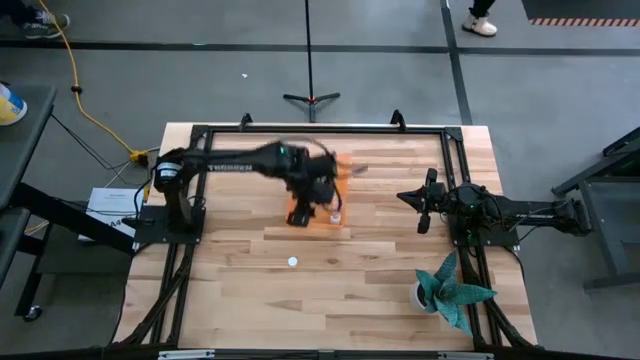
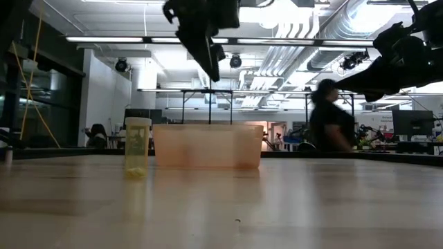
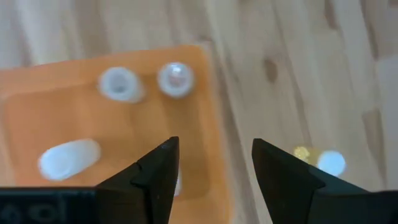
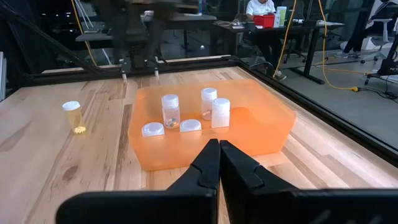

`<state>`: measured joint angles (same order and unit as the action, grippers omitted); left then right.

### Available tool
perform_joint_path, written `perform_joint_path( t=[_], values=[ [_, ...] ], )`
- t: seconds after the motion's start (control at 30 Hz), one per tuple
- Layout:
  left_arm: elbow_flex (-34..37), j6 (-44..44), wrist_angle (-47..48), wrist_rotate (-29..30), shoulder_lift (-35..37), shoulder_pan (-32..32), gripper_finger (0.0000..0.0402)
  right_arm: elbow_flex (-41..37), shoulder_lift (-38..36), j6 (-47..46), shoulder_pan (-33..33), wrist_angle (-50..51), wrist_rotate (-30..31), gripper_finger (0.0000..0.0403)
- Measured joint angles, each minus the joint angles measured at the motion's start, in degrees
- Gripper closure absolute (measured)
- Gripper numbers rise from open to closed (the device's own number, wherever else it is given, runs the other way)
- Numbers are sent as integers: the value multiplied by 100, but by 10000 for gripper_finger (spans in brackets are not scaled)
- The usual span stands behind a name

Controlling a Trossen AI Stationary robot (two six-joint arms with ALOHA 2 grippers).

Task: Pick and place pill bottles into a basket
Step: Put the yellow medicine bottle into the yellow bin

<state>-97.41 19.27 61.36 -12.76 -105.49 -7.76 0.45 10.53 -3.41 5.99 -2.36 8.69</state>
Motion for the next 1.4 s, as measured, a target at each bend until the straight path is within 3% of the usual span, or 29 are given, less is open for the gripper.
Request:
perform_joint_path(
  t=[0.17, 0.4, 0.7, 0.83, 1.1, 1.4],
  values=[
    [3, -211, 66, 872, 0, 949, 182, 1, -1, -12, -1, 1, -2, 402],
    [8, -1487, -12, 1858, -55, 1882, 188, 0, -1, -60, 0, 8, -43, 402],
    [12, -3307, 68, 1806, -52, 2370, 184, 0, -1, -64, -1, 10, -61, 402],
    [246, -4021, 28, 1775, -44, 2446, 151, 0, -1, -63, -1, 8, -63, 402],
    [807, -4816, 30, 1545, -52, 2465, 74, 0, -1, -64, 1, 8, -65, 402],
    [1507, -4848, -349, 1629, -52, 2506, 62, 2, 1, -34, -1, 8, -67, 402]
  ],
)
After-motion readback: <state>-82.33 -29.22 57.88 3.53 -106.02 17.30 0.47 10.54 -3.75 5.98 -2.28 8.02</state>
